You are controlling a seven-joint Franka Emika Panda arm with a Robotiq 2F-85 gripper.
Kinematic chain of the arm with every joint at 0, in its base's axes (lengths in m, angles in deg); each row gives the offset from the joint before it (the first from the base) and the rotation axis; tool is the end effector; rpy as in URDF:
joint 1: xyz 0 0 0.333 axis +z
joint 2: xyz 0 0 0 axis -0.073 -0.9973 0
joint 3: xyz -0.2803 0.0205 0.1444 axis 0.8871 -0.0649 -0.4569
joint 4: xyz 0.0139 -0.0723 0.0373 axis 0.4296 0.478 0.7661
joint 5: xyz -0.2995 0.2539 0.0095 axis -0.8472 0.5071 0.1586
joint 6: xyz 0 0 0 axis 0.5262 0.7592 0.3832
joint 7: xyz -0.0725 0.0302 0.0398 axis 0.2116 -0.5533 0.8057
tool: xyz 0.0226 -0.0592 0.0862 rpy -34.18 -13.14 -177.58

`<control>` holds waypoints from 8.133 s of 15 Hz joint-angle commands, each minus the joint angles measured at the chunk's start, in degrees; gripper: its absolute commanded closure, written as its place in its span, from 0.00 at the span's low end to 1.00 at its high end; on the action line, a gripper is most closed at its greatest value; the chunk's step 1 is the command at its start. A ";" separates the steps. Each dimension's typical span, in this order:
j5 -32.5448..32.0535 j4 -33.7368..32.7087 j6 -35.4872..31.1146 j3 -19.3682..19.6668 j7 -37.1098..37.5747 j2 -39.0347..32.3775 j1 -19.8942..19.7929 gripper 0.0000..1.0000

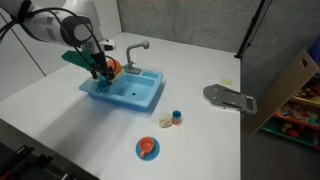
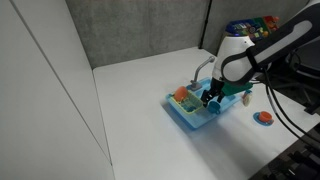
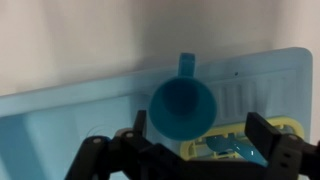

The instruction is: Put the cup inside the sink

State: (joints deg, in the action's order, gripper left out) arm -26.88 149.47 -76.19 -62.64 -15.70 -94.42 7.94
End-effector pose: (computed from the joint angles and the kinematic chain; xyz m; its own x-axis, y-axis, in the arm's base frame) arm 0.5769 0.0701 0.1560 0.9927 -0.1022 -0.0634 -0.1041 -0.9942 -0.0272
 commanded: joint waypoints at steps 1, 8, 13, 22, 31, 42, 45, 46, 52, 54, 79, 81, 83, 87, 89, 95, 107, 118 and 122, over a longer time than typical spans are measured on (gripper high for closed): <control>0.96 0.51 -1.62 0.16 -1.35 0.31 0.70 0.00; 0.21 1.93 -4.03 1.67 -0.05 1.12 2.10 0.00; -0.23 2.53 -3.97 2.78 0.82 1.46 2.66 0.00; -0.19 4.05 -3.61 3.19 1.00 1.01 3.03 0.34; -0.01 1.02 0.25 5.52 2.45 2.51 2.15 0.67; -0.14 -10.47 6.03 9.27 6.32 -3.95 -0.06 0.67; -0.35 -13.43 6.85 9.28 5.64 -6.73 -0.36 0.67; -0.40 -14.28 6.97 9.14 5.06 -7.57 -0.49 0.67; -0.08 -18.58 9.11 8.15 1.60 -11.87 -1.47 0.67; -0.02 -19.75 10.17 7.98 1.07 -13.26 -1.68 0.67; -0.04 -18.02 14.61 7.40 2.45 -7.77 -0.43 0.00; -0.40 -17.22 17.49 7.45 2.35 -5.34 -0.33 0.00; -0.74 -15.88 20.21 7.28 1.90 -2.68 -0.27 0.00; -2.36 -12.13 25.31 7.08 1.88 3.89 0.52 0.00; -3.62 -10.18 27.43 7.10 2.54 7.29 1.08 0.00; -6.79 -4.58 32.20 6.55 2.97 18.03 1.33 0.00; -4.30 -2.99 43.62 5.25 -7.62 34.16 -1.76 0.00; -3.76 -2.46 51.82 4.95 -9.88 44.51 -2.88 0.00; -4.53 -0.59 49.65 4.44 -7.23 48.79 -3.36 0.00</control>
State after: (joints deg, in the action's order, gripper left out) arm -30.55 146.79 -25.30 -57.08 -25.28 -49.60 5.74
